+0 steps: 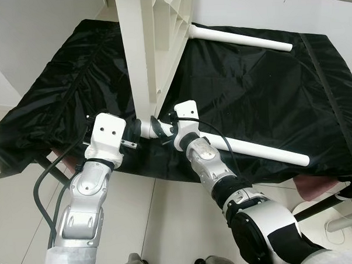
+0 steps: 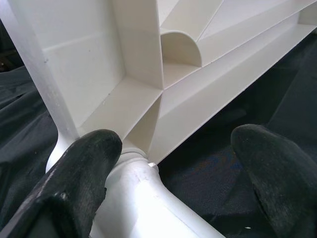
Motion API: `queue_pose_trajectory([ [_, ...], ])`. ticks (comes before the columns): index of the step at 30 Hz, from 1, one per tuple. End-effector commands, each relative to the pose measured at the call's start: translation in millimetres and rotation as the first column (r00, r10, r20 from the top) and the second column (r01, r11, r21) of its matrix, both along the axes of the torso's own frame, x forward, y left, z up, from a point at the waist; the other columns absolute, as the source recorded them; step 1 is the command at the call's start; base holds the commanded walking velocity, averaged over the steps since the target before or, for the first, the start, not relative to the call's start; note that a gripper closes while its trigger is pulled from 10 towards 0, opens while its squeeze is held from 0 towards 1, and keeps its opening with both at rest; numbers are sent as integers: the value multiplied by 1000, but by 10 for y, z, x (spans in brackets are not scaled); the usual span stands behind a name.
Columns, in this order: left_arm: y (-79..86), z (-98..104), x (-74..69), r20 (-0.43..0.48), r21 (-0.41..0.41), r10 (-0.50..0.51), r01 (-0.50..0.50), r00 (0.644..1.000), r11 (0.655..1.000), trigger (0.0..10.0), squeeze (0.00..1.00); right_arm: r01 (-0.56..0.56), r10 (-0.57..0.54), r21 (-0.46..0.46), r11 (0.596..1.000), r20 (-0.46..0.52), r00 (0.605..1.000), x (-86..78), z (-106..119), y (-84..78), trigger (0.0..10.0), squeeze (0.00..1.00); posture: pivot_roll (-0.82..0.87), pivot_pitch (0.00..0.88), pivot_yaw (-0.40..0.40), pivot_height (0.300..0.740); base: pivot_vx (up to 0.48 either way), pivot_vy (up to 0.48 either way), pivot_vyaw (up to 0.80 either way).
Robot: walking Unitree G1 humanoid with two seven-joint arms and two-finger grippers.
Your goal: Building children table
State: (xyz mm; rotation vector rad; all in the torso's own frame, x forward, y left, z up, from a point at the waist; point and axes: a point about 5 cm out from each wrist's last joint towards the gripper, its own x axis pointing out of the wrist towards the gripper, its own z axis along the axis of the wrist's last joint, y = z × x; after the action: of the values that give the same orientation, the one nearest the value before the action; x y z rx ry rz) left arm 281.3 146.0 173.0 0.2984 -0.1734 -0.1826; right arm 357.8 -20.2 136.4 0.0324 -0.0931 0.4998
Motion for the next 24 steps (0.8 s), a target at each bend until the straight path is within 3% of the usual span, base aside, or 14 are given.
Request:
queue_pose_trajectory([
  [1,2,-9,-22,-2,-2,24,-24,1000,1000,10000,0,-97,98,39,995,-32,995,-153,-43,352,10000,0,34,102,21,740,0,0,0],
  [5,-18,-9,-30,-8,-10,4,-4,1000,1000,10000,0,-64,66,57,996,-31,997,-146,-72,266,10000,0,29,101,19,740,0,0,0],
  [12,-98,-21,-84,-27,-43,-87,86,996,995,10000,0,85,-87,89,992,18,996,-125,-121,-53,10000,0,23,93,21,740,0,0,0],
  [15,-143,-30,-103,-48,-91,-138,134,989,987,10000,0,177,-185,100,979,74,980,-110,-77,-238,10000,0,21,87,23,740,0,0,0],
  [19,-148,-32,-107,-53,-98,-145,139,988,985,10000,0,192,-200,102,976,83,976,-112,-72,-265,10000,0,20,86,22,740,0,0,0],
  [23,-192,-60,-92,-84,-103,-180,171,980,980,10000,0,234,-250,127,964,128,960,-156,-46,-417,10000,0,21,74,27,740,0,0,0],
  [24,-221,-54,-84,-95,-137,-207,194,974,971,10000,0,254,-273,139,957,146,951,-197,-37,-497,10000,0,19,69,26,740,0,0,0],
])
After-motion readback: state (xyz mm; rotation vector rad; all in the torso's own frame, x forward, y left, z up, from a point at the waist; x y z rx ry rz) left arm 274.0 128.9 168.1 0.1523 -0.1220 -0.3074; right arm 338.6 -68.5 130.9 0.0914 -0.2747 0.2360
